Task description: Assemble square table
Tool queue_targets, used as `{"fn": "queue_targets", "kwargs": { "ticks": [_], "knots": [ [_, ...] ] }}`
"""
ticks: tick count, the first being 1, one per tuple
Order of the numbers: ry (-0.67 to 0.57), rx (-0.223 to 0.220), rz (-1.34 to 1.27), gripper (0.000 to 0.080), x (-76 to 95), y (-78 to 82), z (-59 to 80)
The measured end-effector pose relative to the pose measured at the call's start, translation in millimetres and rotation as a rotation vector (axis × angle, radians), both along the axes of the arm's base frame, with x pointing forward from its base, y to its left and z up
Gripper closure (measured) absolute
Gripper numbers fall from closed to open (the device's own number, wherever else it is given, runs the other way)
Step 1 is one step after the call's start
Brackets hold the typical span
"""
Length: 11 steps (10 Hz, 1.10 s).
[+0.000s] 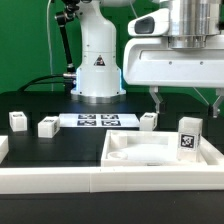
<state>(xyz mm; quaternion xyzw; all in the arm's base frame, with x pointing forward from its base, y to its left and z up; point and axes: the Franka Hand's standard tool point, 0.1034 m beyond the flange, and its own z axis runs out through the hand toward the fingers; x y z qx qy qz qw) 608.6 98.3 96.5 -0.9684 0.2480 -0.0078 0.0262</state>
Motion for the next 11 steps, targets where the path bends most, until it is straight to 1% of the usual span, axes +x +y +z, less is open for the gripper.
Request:
{"fn": "queue_targets", "kwargs": {
  "ticks": [6, 9, 10, 11],
  "knots": [
    [-0.001, -0.001, 0.017, 0.0151, -0.5, -0.6, -0.4],
    [-0.009, -0.001, 0.126, 0.0151, -16.3, -6.1, 6.5],
    [-0.008, 0.0, 0.124, 0.0151, -24.0, -8.3, 8.6],
    [-0.004, -0.001, 0.121, 0.0151, -33.8, -10.8, 6.6]
  ]
}}
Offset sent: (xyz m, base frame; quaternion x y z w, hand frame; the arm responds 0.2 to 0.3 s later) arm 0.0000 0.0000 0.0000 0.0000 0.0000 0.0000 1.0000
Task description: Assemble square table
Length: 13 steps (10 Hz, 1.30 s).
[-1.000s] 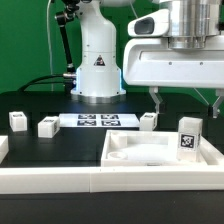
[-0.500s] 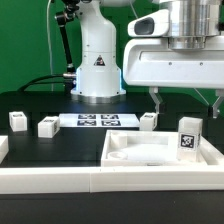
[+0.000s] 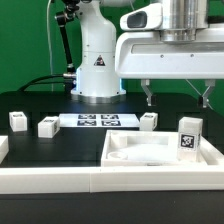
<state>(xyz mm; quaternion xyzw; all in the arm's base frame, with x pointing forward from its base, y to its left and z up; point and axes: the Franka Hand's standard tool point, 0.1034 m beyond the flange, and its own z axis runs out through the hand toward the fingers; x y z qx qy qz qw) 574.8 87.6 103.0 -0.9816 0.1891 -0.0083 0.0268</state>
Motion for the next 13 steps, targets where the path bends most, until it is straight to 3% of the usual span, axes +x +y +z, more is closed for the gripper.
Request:
{"fn": "queue_targets", "kwargs": {
  "ticks": [3, 5, 6, 8, 9, 10, 13],
  "knots": [
    [0.003, 0.0, -0.002, 0.0151, -3.3, -0.4, -3.2],
    [0.018, 0.01, -0.019, 0.0151, -9.2, -9.3, -11.1],
    [0.011, 0.01, -0.039, 0.0151, -22.4, -10.9, -17.6],
    [0.024, 0.003, -0.048, 0.0151, -71.8, -12.1, -30.5],
    [0.03, 0.004, -0.06, 0.0151, -87.2, -11.3, -34.9],
    [0.04, 0.001, -0.055, 0.0151, -99.8, -9.1, -38.4],
    [0.054, -0.002, -0.05, 0.0151, -111.0, -9.8, -42.0]
  ]
}}
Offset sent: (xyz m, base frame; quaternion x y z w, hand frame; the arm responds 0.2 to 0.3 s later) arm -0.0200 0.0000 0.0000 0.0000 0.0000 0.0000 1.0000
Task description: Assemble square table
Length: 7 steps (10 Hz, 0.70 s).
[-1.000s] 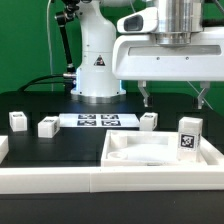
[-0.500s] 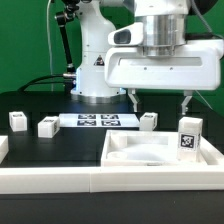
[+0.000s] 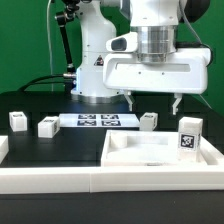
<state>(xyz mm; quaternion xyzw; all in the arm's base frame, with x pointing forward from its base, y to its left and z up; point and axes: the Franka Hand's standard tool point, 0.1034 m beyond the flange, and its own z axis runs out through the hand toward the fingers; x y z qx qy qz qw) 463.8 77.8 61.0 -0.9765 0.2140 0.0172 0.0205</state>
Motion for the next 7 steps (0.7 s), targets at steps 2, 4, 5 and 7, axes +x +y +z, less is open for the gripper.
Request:
{"fn": "queue_targets", "kwargs": {
  "ticks": [2, 4, 5, 7],
  "knots": [
    [0.005, 0.011, -0.03, 0.0151, -11.5, -9.3, -6.9],
    [0.026, 0.007, -0.053, 0.0151, -49.5, -6.5, -20.8],
    [0.039, 0.011, -0.07, 0.0151, -60.0, -5.5, -24.8],
    [0.052, 0.009, -0.063, 0.0151, -69.2, -4.5, -27.6]
  ]
}}
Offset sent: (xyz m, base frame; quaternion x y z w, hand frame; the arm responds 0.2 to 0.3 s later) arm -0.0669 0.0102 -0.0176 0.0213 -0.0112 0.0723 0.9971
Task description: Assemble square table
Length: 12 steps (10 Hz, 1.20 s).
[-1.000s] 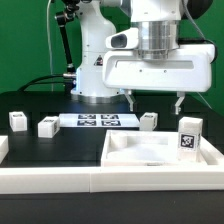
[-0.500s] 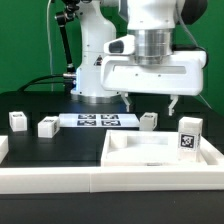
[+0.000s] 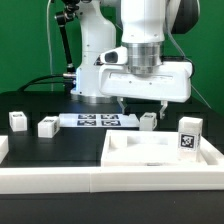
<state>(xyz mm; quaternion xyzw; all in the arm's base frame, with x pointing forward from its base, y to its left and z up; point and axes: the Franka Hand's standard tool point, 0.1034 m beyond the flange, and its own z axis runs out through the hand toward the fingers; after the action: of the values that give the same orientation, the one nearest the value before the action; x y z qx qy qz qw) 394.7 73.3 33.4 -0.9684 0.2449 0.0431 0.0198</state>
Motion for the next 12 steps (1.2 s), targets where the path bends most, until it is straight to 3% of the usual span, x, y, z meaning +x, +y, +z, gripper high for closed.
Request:
{"fn": "queue_targets", "kwargs": {
  "ticks": [4, 10, 12],
  "knots": [
    [0.044, 0.019, 0.038, 0.0151, -2.0, -6.2, -1.4],
    [0.387, 0.155, 0.045, 0.0151, -3.8, 4.2, 8.0],
    [0.493, 0.195, 0.038, 0.0151, -8.1, -1.3, 5.9]
  ]
}}
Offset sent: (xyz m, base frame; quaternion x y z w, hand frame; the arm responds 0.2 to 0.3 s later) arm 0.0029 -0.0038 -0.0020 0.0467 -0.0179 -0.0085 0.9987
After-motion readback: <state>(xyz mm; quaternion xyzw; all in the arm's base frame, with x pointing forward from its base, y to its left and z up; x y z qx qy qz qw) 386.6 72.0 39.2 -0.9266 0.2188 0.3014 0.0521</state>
